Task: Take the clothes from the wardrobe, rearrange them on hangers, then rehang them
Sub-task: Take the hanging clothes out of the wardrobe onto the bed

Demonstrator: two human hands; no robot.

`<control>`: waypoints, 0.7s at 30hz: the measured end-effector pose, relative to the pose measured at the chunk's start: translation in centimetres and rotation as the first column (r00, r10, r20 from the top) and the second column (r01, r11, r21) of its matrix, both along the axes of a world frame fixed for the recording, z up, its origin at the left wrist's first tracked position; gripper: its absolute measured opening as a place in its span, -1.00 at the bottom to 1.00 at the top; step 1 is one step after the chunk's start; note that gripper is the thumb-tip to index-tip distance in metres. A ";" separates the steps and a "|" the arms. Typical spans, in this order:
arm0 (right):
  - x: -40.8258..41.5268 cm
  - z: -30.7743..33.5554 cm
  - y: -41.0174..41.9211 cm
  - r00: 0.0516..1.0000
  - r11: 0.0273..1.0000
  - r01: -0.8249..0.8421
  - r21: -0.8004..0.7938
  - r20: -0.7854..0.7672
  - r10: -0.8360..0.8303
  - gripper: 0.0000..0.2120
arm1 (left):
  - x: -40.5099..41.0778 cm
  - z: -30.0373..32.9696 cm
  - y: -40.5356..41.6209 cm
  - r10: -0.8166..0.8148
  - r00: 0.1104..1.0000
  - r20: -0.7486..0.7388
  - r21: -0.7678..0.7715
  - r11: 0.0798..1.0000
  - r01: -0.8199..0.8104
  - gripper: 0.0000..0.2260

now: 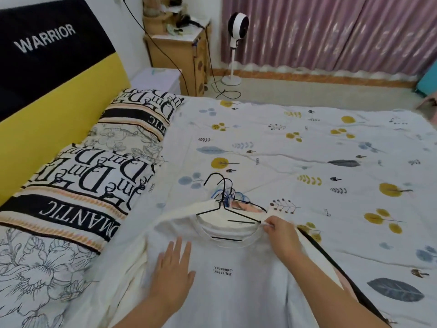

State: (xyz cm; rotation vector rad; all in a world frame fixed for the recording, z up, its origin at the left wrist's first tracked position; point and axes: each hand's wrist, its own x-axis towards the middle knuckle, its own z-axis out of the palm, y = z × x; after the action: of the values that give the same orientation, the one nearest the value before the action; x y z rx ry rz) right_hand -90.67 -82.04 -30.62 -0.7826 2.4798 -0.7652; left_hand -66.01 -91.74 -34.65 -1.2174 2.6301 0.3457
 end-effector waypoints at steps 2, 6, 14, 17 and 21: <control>-0.8 -2.7 -1.0 0.998 0.995 -0.030 0.095 -0.059 0.036 -0.84 | -0.4 -3.0 -0.2 -0.018 0.995 0.098 0.055 0.998 0.012 -0.42; 0.6 -7.7 -1.3 0.940 0.911 -0.051 0.410 -0.288 0.182 -0.55 | -0.6 -6.7 -0.8 -0.017 0.980 0.199 0.117 0.993 -0.006 -0.38; 5.4 -12.9 0.3 0.929 0.777 -0.292 0.558 -0.027 0.369 -0.37 | -1.1 -8.8 -1.2 -0.043 0.960 0.277 0.187 0.982 -0.010 -0.42; 4.4 -11.7 -0.2 0.916 0.740 -0.359 0.568 0.060 0.398 -0.39 | -1.4 -8.0 -1.9 -0.071 0.962 0.264 0.251 0.968 0.003 -0.45; 3.9 -8.1 -0.3 0.908 0.745 -0.391 0.541 0.098 0.406 -0.46 | -1.5 -5.1 -2.8 -0.082 0.967 0.242 0.278 0.960 0.011 -0.53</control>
State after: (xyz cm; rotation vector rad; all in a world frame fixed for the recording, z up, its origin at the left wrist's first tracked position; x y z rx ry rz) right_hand -86.74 -82.37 -38.68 -1.0386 2.2418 0.1253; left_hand -67.51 -94.51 -39.79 -1.0316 2.2991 0.4941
